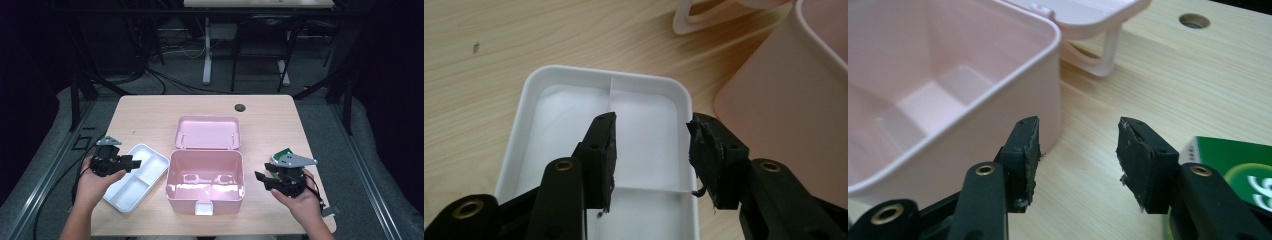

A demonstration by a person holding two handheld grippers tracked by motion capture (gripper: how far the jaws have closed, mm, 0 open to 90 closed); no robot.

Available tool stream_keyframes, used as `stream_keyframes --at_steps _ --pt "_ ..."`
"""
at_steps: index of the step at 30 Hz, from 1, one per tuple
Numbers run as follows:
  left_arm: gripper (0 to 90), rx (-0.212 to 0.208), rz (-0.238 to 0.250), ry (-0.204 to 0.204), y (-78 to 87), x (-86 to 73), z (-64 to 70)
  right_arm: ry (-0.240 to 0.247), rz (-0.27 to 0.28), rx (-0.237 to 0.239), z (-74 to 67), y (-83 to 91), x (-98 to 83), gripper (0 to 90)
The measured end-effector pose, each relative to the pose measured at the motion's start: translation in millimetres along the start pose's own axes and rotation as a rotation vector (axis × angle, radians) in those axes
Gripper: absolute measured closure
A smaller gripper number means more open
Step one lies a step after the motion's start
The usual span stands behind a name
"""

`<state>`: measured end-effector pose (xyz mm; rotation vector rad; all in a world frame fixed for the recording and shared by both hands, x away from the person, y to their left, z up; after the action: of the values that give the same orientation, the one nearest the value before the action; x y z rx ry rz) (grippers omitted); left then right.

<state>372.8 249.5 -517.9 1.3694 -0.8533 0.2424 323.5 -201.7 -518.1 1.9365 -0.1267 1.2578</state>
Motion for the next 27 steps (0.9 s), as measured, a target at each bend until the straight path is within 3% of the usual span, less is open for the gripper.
stream_keyframes --at_steps 3,4,5,6,7,8,13,14,16,17,20,27 --pt "53.0 0.006 0.014 0.01 3.2 -0.9 -2.4 -0.007 -0.023 -0.034 9.5 2.2 3.5 48.0" --pt "52.9 0.002 0.018 0.012 3.6 -0.7 -2.9 -0.02 -0.031 -0.005 12.0 3.2 4.7 46.6" --pt "52.7 -0.001 0.021 0.022 3.8 -0.7 -2.7 -0.03 -0.037 -0.034 15.9 3.8 5.8 43.7" --pt "52.6 -0.004 0.015 0.016 3.8 -1.1 -2.3 -0.038 -0.045 -0.039 19.3 3.9 6.9 40.0" --pt "52.6 -0.006 0.011 0.013 3.6 -1.6 -1.4 -0.054 -0.052 -0.011 21.1 3.4 7.8 38.8" --pt "52.4 -0.008 0.008 0.013 3.4 -2.0 -0.6 -0.068 -0.065 -0.033 23.3 3.6 8.3 38.8" --pt "51.4 -0.033 -0.008 0.013 3.2 -2.9 3.1 -0.064 -0.121 -0.054 30.8 1.2 10.4 38.0" --pt "50.5 -0.034 -0.01 0.01 3.5 -2.9 3.7 -0.061 -0.154 -0.05 33.5 -0.1 10.9 37.8" --pt "50.3 -0.035 -0.003 0.009 4.0 -1.8 5.2 -0.057 -0.154 -0.069 35.5 -1.7 11.7 37.1" --pt "49.8 -0.037 -0.004 0.005 4.5 -1.4 5.9 -0.061 -0.184 -0.071 38.0 -2.6 12.7 36.3" --pt "49.3 -0.037 -0.003 -0.002 6.0 -0.5 8.7 -0.065 -0.212 -0.057 39.2 -3.8 13.7 36.0" --pt "48.6 -0.043 -0.004 -0.005 5.9 -1.6 10.0 -0.036 -0.318 -0.096 45.0 -4.8 18.9 35.4"
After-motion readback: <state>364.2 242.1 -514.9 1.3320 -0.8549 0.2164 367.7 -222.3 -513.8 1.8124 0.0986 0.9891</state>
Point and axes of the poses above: each handheld gripper's, and its own axes: y roughly backward along the jaws, x roughly out of its top, z roughly to its right, the point moved 6 cm from there along -y, roughly forward along the jaws, and after that the axes turned 13 degrees about x, right-handed, at the moved point
